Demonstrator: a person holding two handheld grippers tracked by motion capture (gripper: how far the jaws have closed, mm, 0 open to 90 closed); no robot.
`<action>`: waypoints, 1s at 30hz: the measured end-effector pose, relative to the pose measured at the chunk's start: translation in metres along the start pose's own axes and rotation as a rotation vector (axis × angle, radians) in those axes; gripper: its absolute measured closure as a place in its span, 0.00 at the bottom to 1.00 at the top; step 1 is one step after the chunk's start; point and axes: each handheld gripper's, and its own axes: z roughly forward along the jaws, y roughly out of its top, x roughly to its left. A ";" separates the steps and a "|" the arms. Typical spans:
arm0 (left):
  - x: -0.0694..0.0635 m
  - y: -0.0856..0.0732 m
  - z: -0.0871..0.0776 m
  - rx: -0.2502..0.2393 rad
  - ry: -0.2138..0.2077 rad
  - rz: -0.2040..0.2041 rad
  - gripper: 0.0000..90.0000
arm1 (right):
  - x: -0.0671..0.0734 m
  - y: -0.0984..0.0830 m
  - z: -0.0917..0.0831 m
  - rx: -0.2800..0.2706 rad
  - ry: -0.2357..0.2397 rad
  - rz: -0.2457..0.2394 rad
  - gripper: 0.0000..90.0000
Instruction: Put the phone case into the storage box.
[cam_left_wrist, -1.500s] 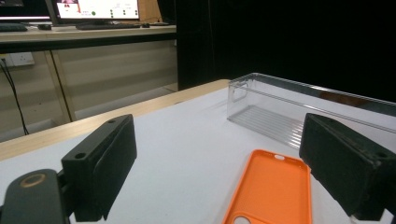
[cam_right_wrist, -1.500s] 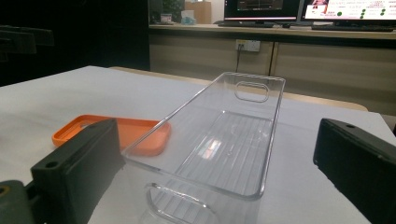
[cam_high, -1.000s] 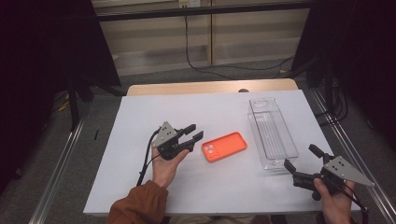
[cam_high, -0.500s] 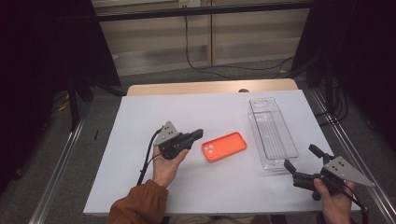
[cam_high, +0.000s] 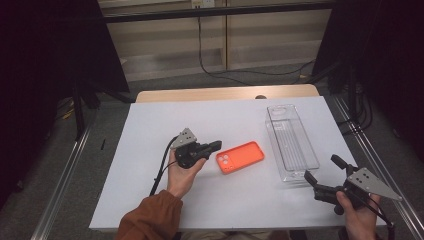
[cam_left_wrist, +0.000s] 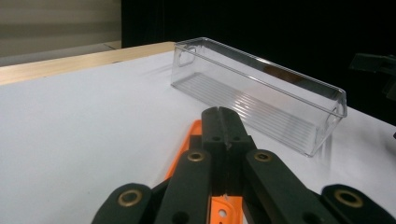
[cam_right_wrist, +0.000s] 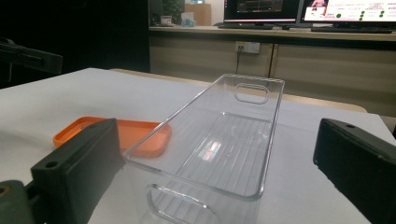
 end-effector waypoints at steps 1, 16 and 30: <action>0.000 0.000 0.001 0.003 -0.003 -0.003 1.00 | 0.000 0.000 0.000 0.000 0.002 0.000 0.00; -0.006 0.001 0.017 0.154 -0.029 0.018 1.00 | 0.000 0.000 0.000 0.001 0.004 0.000 0.00; -0.015 -0.005 0.031 0.255 -0.079 0.031 1.00 | 0.001 0.000 0.001 0.003 0.003 0.002 0.00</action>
